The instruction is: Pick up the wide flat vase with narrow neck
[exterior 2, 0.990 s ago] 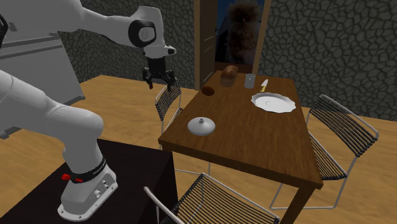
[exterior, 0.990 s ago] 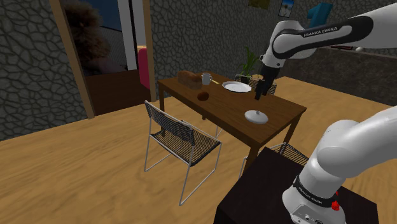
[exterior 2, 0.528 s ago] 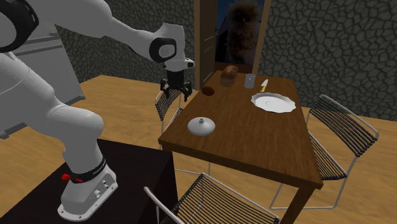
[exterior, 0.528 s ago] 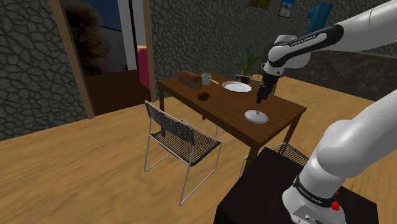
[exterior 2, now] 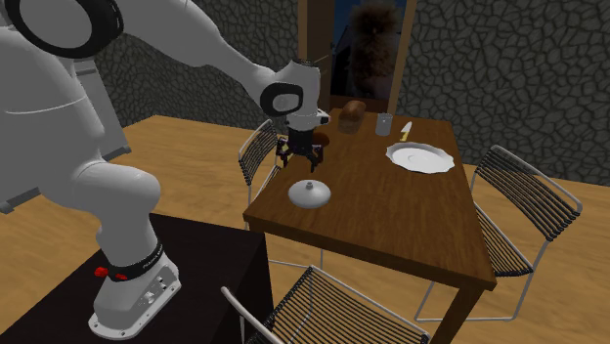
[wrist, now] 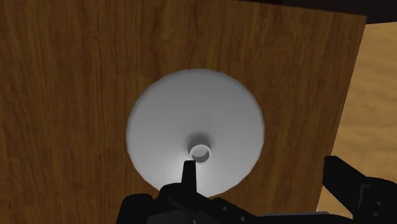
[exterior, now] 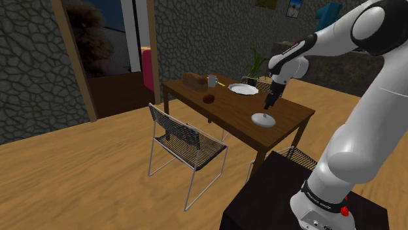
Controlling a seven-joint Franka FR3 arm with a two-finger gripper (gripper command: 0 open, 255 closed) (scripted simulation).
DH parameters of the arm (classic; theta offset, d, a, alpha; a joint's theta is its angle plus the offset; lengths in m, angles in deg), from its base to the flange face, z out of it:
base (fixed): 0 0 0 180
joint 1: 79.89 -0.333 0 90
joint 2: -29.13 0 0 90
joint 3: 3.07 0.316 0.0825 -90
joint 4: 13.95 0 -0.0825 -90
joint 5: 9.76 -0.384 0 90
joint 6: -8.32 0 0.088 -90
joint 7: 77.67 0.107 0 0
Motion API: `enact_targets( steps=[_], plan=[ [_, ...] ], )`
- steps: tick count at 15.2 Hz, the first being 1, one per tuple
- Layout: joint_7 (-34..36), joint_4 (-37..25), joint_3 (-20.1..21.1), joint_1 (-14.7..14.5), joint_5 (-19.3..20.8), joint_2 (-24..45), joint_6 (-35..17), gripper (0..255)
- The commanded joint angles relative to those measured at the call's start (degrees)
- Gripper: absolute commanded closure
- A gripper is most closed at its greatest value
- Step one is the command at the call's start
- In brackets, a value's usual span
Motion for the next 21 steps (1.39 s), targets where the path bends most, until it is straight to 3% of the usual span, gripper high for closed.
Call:
enact_targets(
  steps=[1,2,10,12,13,21],
  plan=[
    [-6.4,-3.2,-1.6,0.4,-6.4,6.2,-0.4,0],
    [-9.4,-4.9,-1.8,1.2,-9.6,9.3,-0.3,0],
    [-14.6,-4.0,0.5,3.4,-16.3,15.2,-4.6,0],
    [-14.6,-4.0,0.6,3.5,-16.3,15.2,-4.6,0],
    [-14.8,-4.1,0.6,3.5,-16.5,15.4,-4.6,255],
    [-14.8,-4.1,0.6,3.6,-16.4,15.4,-4.5,255]
  ],
)
